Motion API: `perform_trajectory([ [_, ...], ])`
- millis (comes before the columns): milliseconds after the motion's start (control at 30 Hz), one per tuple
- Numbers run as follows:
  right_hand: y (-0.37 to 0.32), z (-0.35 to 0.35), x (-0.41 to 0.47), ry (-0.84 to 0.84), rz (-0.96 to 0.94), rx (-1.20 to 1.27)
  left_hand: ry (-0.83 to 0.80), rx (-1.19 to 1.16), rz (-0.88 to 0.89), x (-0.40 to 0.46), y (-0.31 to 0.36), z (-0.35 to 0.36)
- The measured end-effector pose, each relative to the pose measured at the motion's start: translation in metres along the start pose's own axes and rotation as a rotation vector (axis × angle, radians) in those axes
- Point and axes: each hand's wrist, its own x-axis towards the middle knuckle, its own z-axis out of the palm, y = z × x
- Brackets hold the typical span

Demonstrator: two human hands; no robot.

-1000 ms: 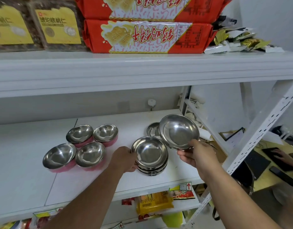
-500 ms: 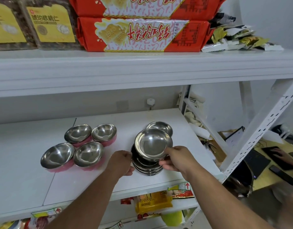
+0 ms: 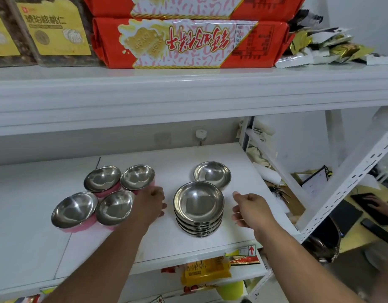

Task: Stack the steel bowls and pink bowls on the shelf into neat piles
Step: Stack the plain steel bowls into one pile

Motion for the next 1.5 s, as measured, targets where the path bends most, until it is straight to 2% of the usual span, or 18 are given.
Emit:
perform_trajectory([
  [200,-0.003,0.001,0.039,0.053,-0.032,0.021,-0.083,-0.065,0.018,0.033,0.034,0.020],
  [367,-0.004,0.008,0.079,0.011,0.040,0.024,-0.222,-0.009,-0.050,0.060,0.048,0.047],
  [567,-0.004,0.015,0.118,0.032,0.132,0.053,-0.272,0.028,-0.110,0.093,0.043,0.070],
  [733,-0.007,0.014,0.131,-0.038,0.143,0.008,-0.297,0.063,-0.134,0.110,0.041,0.083],
  [967,-0.007,0.015,0.133,-0.131,0.096,0.067,-0.356,0.097,-0.143,0.116,0.039,0.088],
  [1100,-0.012,0.012,0.124,-0.137,0.062,0.052,-0.349,-0.042,-0.151,0.110,0.042,0.084],
  [1500,-0.067,0.016,0.049,-0.098,-0.194,0.075,-0.215,-0.266,0.064,0.048,0.072,0.027],
])
